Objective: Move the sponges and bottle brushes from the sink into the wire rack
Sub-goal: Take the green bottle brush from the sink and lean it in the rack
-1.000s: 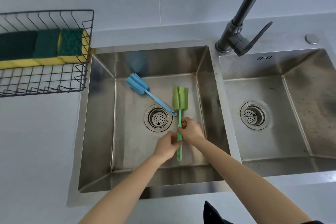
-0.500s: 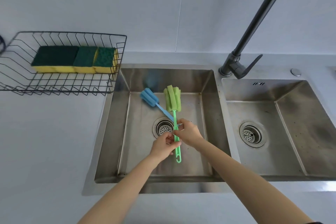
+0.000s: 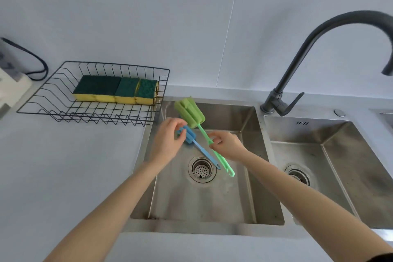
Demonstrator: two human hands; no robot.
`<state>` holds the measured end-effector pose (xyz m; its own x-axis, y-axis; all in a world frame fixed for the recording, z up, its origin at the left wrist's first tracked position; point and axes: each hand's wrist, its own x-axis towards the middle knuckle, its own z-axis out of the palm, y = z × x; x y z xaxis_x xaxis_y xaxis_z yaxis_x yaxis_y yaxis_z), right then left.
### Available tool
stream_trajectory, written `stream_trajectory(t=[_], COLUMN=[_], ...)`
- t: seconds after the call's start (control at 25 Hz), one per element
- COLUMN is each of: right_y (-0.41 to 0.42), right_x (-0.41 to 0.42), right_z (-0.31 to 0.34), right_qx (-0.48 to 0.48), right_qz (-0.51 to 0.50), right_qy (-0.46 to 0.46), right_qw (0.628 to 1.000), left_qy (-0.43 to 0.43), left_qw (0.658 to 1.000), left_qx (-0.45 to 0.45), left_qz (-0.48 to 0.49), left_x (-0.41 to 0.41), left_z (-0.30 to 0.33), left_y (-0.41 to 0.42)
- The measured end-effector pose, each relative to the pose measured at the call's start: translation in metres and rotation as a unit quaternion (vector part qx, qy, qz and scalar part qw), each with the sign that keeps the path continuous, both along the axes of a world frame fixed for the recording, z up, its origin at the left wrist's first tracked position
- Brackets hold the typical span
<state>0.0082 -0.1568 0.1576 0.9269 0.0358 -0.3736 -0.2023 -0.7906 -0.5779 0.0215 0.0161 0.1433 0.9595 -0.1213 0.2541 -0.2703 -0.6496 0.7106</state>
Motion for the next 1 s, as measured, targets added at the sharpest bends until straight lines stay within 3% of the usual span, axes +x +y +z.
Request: stream_trajectory(t=[0.16, 0.44, 0.64, 0.88, 1.0], right_y=[0.017, 0.045, 0.052, 0.054, 0.051], right_x=[0.007, 0.021, 0.043, 0.078, 0.097], right_z=[0.023, 0.049, 0.068, 0.079, 0.079], right_qx=[-0.013, -0.017, 0.025, 0.027, 0.077], right_qz=[0.05, 0.111, 0.121, 0.065, 0.008], right_qy=[-0.028, -0.066, -0.077, -0.103, -0.089], right_qw=[0.998, 0.991, 0.989, 0.992, 0.993], left_qy=[-0.13, -0.13, -0.125, -0.05, 0.012], left_qw=[0.98, 0.939, 0.941, 0.967, 0.968], left_qx=[0.144, 0.304, 0.304, 0.251, 0.252], left_qz=[-0.04, -0.096, -0.076, -0.001, 0.016], left_x=[0.019, 0.046, 0.057, 0.08, 0.095], left_z=[0.02, 0.039, 0.048, 0.054, 0.052], left_y=[0.024, 0.063, 0.089, 0.121, 0.133])
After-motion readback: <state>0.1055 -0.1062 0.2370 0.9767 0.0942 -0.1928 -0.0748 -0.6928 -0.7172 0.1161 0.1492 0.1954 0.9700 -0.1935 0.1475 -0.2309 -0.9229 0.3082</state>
